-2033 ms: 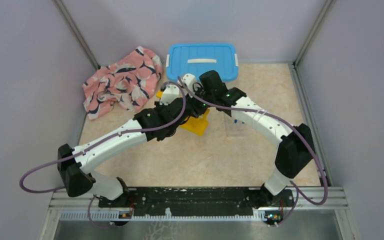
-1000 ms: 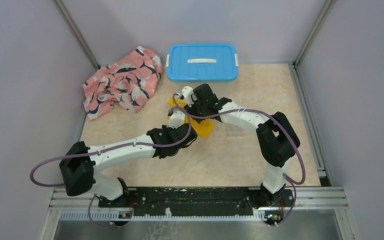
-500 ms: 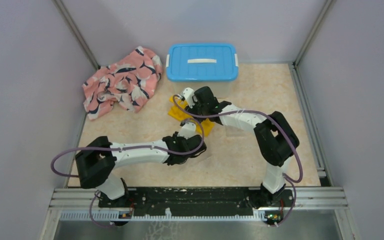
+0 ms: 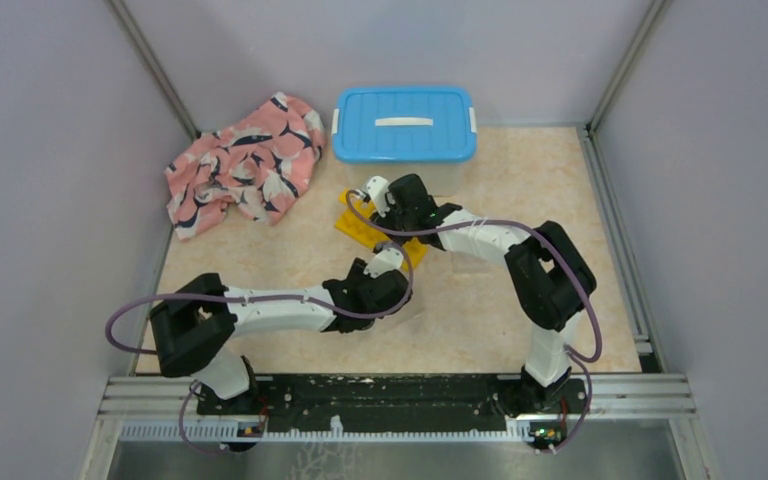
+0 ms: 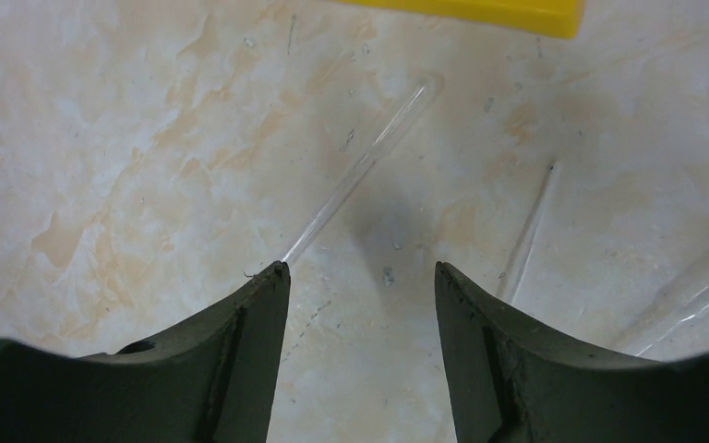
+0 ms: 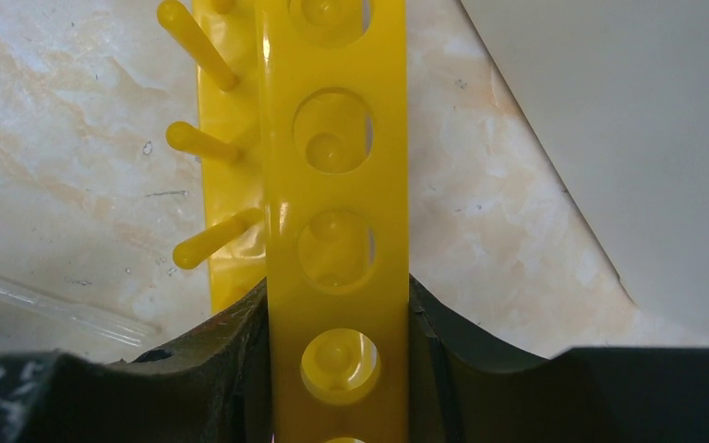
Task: Organize the chemistry lab equipment
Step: Place the test tube rack at the center of the board.
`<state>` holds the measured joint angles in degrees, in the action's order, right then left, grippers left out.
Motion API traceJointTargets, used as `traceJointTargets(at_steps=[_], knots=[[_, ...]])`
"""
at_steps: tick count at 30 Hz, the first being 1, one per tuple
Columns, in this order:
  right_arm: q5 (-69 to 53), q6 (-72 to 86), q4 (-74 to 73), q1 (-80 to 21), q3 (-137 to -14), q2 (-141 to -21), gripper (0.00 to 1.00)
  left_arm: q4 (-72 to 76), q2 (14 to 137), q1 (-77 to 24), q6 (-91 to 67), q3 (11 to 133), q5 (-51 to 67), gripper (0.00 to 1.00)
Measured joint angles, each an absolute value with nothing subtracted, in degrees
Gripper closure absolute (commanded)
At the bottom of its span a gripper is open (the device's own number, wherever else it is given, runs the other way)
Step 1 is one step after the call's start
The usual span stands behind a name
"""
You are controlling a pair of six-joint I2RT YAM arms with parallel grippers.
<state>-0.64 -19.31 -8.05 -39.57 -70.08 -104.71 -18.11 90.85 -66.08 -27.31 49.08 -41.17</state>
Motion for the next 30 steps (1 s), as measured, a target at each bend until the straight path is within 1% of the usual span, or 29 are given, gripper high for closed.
traceJointTargets(at_steps=[2,5,7,12,20,26,30], knots=[[-0.6,-19.3,-8.1,-39.5,-70.1,-104.7,0.63,-16.3,90.8,-65.7,-25.4,49.1,-40.8,0.36],[-0.7,-19.3,-8.1,-39.4,-70.1,-104.7,0.53,-14.1,90.8,-65.1,-23.4,49.0,-39.9,0.37],[-0.6,-19.2,-8.1,-39.3,-70.1,-104.7,0.45,-12.9,90.8,-64.4,-22.2,49.0,-39.2,0.37],[-0.6,-18.9,-7.9,-38.9,-70.1,-104.7,0.36,-10.5,90.8,-62.8,-20.1,48.2,-37.5,0.38],[-1.8,-17.9,-8.1,-38.8,-70.1,-103.3,0.35,-8.4,90.7,-60.2,-17.2,44.7,-33.5,0.39],[-3.4,-16.3,-8.1,-38.7,-70.1,-100.9,0.35,-6.9,89.9,-58.7,-14.8,44.1,-30.7,0.43],[-4.9,-14.9,-8.1,-38.3,-70.2,-99.4,0.35,-6.0,89.8,-57.2,-13.3,44.0,-28.5,0.44]])
